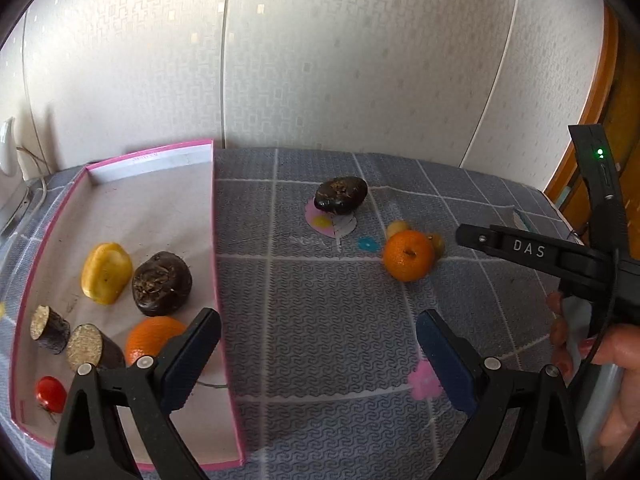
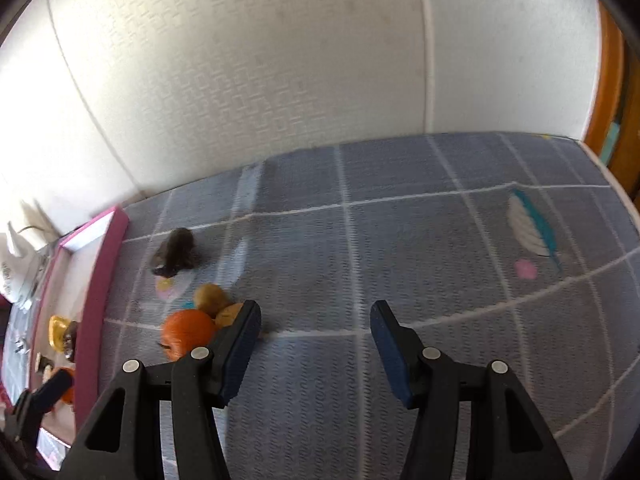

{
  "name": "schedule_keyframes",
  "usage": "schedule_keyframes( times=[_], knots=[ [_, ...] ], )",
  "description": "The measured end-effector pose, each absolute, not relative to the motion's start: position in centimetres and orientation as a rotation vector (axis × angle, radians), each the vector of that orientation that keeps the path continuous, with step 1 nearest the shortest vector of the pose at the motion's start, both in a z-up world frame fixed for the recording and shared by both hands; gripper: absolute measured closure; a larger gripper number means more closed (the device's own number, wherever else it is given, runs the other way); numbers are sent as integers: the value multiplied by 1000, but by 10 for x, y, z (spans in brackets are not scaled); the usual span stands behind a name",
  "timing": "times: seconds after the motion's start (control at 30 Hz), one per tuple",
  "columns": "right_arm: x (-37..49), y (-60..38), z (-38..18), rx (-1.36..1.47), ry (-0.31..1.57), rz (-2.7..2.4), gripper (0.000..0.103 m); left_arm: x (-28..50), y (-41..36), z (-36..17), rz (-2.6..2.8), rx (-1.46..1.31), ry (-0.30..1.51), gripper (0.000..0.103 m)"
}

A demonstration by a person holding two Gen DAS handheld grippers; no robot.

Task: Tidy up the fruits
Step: 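Move the right gripper to the small brown round fruit and grasp it, then grasp the orange with the left gripper while the right holds the brown fruit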

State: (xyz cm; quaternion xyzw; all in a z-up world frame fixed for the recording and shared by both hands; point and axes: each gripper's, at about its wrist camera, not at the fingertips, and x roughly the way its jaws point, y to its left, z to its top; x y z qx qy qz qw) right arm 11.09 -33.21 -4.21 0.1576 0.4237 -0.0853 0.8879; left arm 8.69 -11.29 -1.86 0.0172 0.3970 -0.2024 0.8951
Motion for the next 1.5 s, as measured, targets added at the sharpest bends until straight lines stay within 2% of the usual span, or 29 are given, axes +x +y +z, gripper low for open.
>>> schedule_keyframes(
  times=[0.2,0.3,0.43,0.47,0.5,0.87,1.13,1.2,1.27,1.5],
  knots=[
    [120,-321,-50,339,890,-98,45,93,-106,-20,-401,8,840,4],
    [121,-314,-53,349,903,-56,50,95,-100,-18,-387,-5,836,4],
    [124,-305,-57,350,909,-29,60,95,-98,-18,-387,-14,838,4],
    [125,-303,-58,337,912,-31,70,95,-98,-18,-390,-14,839,4],
    [126,-301,-58,327,917,-22,74,96,-99,-18,-390,-13,839,4],
    [112,-318,-62,382,929,-116,75,97,-123,-23,-381,52,819,1],
    [94,-336,-59,408,931,-168,75,84,-158,-24,-473,175,734,2],
    [92,-337,-58,402,932,-169,75,87,-168,-28,-510,196,743,16],
    [90,-336,-58,395,930,-170,74,91,-174,-31,-523,207,757,25],
    [89,-337,-61,411,923,-162,74,116,-177,-45,-517,136,860,42]
  ],
)
